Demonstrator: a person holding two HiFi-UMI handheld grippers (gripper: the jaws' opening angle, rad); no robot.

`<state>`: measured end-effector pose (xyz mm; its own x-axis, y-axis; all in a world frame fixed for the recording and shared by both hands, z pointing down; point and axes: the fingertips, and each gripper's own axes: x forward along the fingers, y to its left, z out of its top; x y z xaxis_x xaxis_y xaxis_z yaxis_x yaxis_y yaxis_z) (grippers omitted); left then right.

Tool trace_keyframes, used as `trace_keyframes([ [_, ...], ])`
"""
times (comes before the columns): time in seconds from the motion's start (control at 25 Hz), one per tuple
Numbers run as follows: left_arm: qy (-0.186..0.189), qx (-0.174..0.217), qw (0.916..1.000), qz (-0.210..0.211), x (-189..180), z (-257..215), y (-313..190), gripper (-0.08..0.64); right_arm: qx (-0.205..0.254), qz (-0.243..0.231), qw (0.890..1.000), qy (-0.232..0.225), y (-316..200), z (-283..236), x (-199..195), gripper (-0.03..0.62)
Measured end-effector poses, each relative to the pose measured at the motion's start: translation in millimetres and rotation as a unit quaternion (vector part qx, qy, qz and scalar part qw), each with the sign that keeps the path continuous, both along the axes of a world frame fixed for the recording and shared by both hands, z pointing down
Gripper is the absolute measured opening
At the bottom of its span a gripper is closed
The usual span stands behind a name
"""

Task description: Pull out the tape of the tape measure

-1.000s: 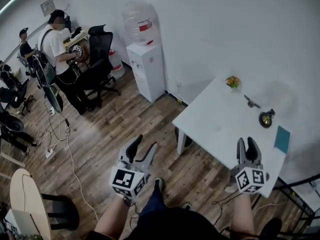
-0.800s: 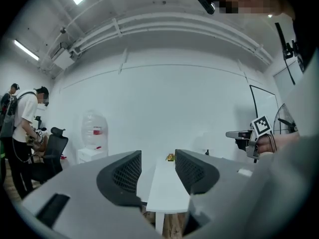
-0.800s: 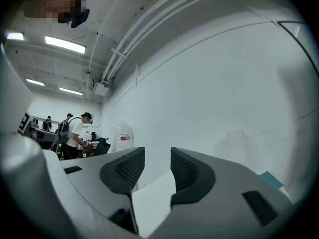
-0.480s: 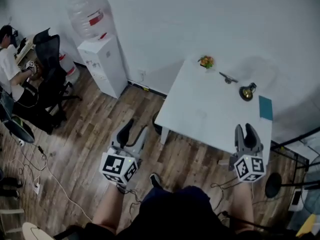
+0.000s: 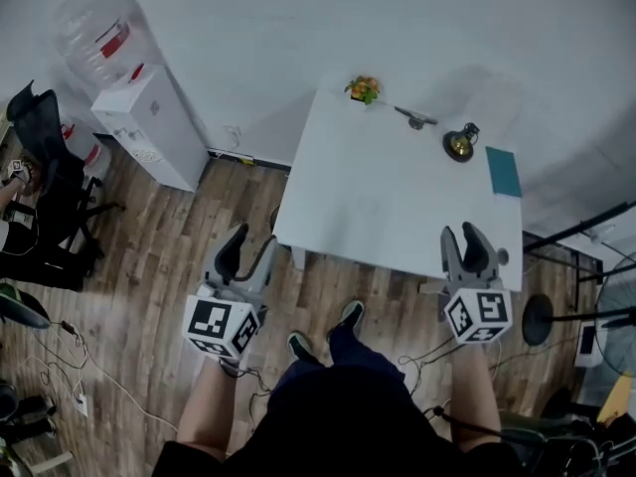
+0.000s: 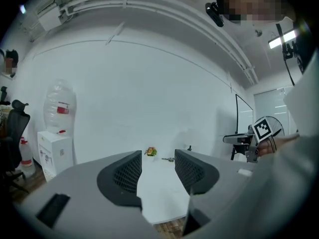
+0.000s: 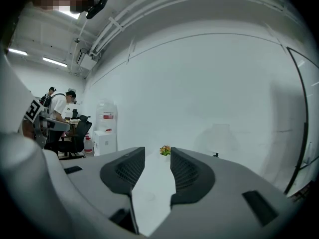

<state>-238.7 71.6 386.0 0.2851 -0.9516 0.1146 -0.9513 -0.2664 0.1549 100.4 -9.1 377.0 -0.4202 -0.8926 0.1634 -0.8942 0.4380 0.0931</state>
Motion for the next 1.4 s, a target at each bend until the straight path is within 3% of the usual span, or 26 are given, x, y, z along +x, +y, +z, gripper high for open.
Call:
trace_keyframes([
  [0.36, -0.079, -0.009, 0.9953, -0.056, -2, -25, -63, 0.202, -0.026, -0.043, 0.997, -0.05, -97, 33, -5, 0.164],
  [0.64, -0.098, -0.038, 0.9926, -0.061, 35, 8, -114, 0.192, -0.096, -0.062, 0.991, -0.065, -144, 94, -4, 0.163],
  [0.84, -0.109, -0.08, 0.9894, -0.055, 32, 44, -142, 0.189, -0.137, -0.05, 0.988, -0.053, -156, 132, -6, 0.164],
  [1.0, -0.094, -0.096, 0.9906, -0.026, 29, 69, -169, 0.186, -0.171, -0.036, 0.984, -0.038, -162, 161, -18, 0.167],
  [1.2, -0.083, -0.102, 0.9901, 0.049, 33, 91, -206, 0.184, -0.212, 0.001, 0.977, -0.006, -165, 202, -35, 0.173],
  [1.4, -0.071, -0.109, 0.9872, 0.093, 11, 100, -235, 0.184, -0.25, 0.042, 0.967, 0.025, -161, 241, -51, 0.167],
])
